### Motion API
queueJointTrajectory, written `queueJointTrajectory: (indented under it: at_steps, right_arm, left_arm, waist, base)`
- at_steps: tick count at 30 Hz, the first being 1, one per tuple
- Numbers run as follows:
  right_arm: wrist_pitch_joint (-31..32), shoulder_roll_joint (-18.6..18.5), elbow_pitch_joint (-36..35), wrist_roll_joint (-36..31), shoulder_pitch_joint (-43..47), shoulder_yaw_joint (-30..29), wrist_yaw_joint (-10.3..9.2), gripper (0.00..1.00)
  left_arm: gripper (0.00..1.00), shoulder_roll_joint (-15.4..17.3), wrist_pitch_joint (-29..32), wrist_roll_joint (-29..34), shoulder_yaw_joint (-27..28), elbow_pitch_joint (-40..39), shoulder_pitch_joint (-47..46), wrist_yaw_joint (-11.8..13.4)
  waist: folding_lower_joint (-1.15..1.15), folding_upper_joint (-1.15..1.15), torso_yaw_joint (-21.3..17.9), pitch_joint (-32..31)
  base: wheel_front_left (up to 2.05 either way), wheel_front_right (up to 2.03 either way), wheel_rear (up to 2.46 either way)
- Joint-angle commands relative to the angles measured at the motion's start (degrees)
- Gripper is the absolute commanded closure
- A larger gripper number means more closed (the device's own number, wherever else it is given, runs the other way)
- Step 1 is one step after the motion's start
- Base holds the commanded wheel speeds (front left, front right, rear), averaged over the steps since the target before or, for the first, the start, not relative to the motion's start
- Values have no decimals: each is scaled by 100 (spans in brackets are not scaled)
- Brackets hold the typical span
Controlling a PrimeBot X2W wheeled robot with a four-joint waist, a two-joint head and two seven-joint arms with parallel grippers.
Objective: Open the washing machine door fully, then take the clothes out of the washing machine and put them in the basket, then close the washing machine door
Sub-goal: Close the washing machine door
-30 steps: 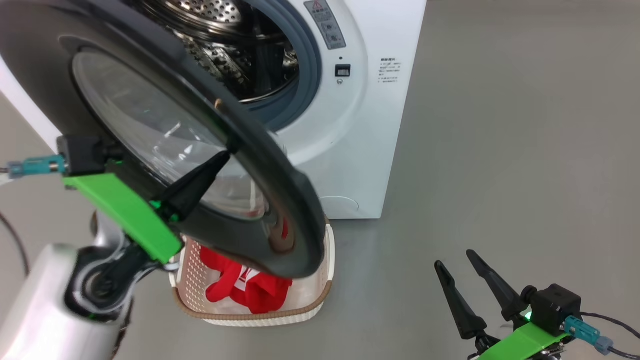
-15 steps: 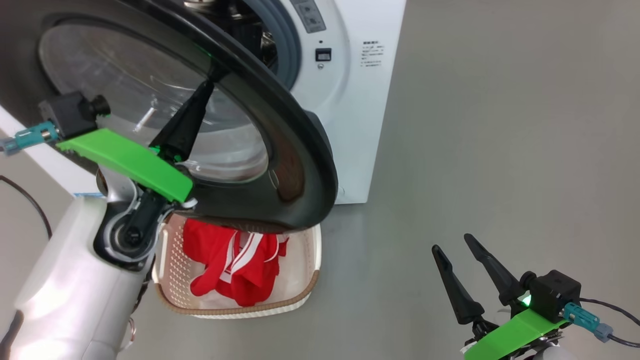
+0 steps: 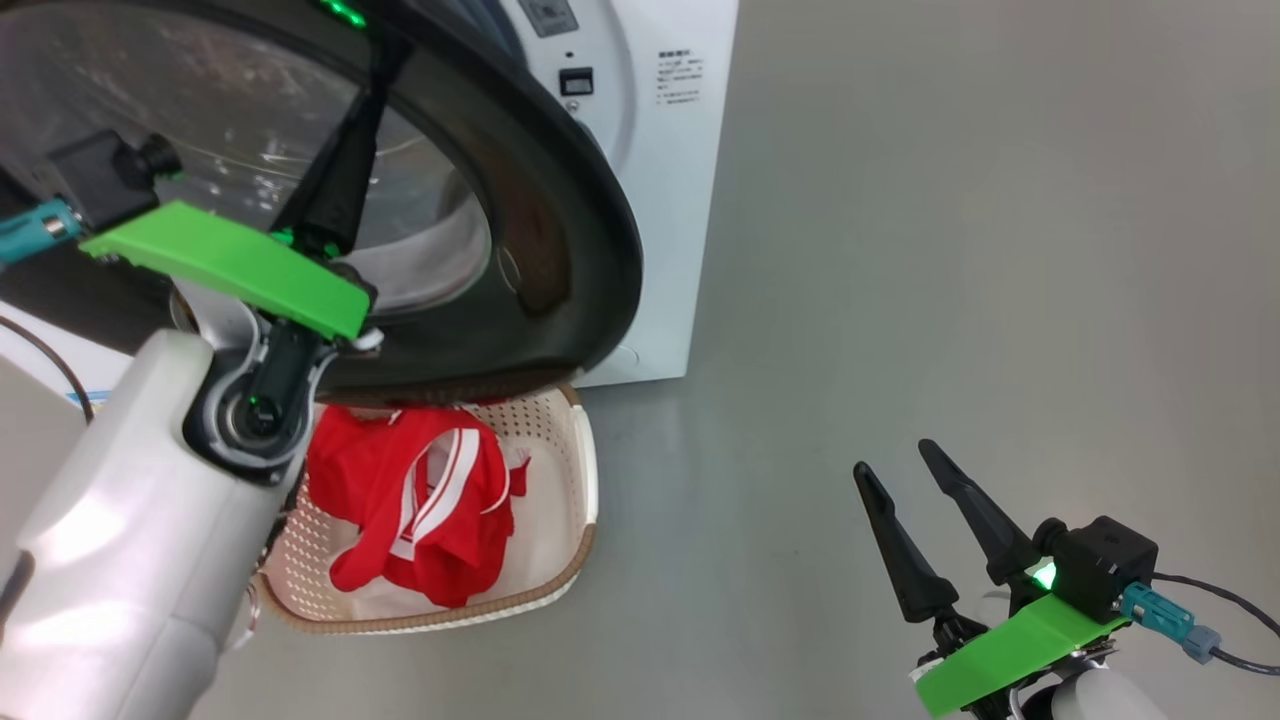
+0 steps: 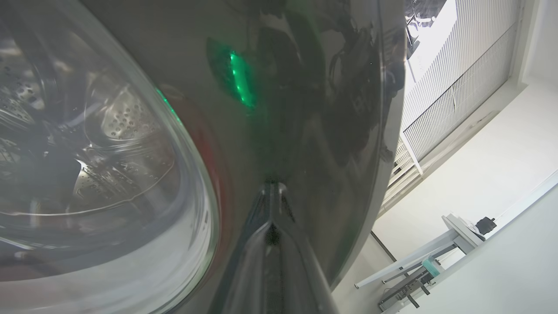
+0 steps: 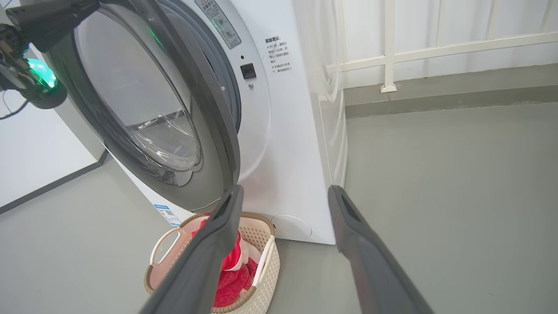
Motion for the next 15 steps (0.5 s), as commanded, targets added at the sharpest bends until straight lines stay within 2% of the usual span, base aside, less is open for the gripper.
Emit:
queueJointTrajectory:
  at_steps: [1, 7, 15]
  right_arm:
    - [-36, -18, -155, -67, -154, 97, 36, 0]
    - [-36, 35, -168, -74, -230, 72, 36, 0]
    - [-36, 46, -176, -85, -192, -4, 36, 0]
  left_arm:
    - [100, 237, -97, -60, 103, -57, -333, -41]
    - [100, 359, -378, -230, -196, 239, -595, -41]
    - [100, 490, -544, -486, -522, 302, -593, -41]
  waist:
    - [0, 0, -72, 67]
    - [0, 0, -207, 158]
    - [0, 0, -172, 166]
  base:
    - [0, 0, 0]
    - [0, 0, 0]
    - [0, 0, 0]
